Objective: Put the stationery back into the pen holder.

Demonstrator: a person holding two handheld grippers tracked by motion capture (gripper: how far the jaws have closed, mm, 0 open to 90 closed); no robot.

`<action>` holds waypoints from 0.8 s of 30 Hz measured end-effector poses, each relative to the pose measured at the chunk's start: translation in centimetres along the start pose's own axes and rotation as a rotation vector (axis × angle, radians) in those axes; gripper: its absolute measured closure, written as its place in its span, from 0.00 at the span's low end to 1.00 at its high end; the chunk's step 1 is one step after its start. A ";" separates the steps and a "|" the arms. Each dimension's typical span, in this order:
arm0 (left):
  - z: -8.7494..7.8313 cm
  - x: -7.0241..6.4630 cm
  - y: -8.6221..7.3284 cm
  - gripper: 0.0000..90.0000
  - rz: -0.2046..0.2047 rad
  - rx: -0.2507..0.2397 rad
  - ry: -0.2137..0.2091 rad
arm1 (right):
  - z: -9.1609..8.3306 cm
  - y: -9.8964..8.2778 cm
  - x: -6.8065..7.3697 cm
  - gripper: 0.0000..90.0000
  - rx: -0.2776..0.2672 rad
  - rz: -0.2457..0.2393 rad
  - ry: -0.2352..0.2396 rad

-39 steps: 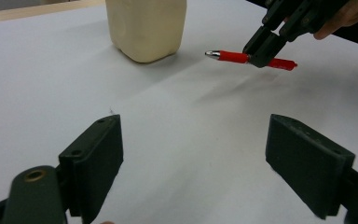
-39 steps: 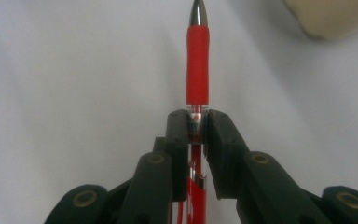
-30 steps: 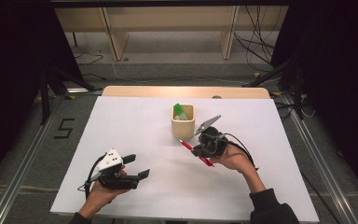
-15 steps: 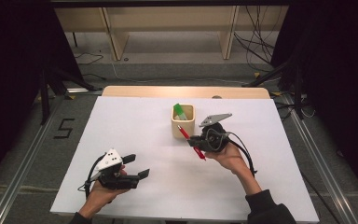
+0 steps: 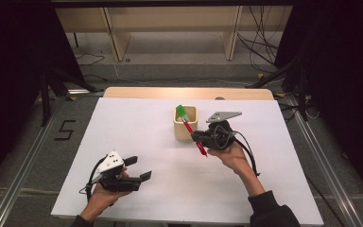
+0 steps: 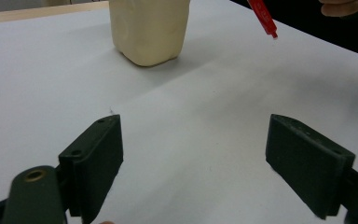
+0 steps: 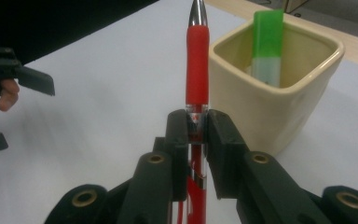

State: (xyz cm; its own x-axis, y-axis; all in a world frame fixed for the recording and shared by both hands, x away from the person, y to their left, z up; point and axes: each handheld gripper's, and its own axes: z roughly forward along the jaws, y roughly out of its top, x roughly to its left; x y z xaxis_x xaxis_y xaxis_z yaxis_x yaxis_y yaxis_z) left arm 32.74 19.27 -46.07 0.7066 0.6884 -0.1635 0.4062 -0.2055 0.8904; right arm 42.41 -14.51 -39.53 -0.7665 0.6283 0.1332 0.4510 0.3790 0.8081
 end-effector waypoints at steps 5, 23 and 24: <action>0.0 0.0 0.0 0.21 -0.001 -0.001 -0.001 | -0.6 1.1 -0.2 0.88 -0.041 0.008 -0.018; 0.0 0.0 0.0 0.20 0.001 -0.002 0.002 | 0.5 5.2 -1.3 0.88 -0.121 0.027 -0.067; -0.1 0.0 0.0 0.21 0.001 -0.003 0.001 | 0.7 5.4 -1.2 0.88 -0.120 0.023 -0.070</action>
State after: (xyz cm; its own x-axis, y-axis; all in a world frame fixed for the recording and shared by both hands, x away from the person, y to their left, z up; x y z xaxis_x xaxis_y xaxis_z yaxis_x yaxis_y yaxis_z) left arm 32.71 19.31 -46.05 0.7064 0.6889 -0.1625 0.4038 -0.2038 0.8919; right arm 46.10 -12.79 -35.72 -0.7207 0.6835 0.1156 0.4069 0.2821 0.8688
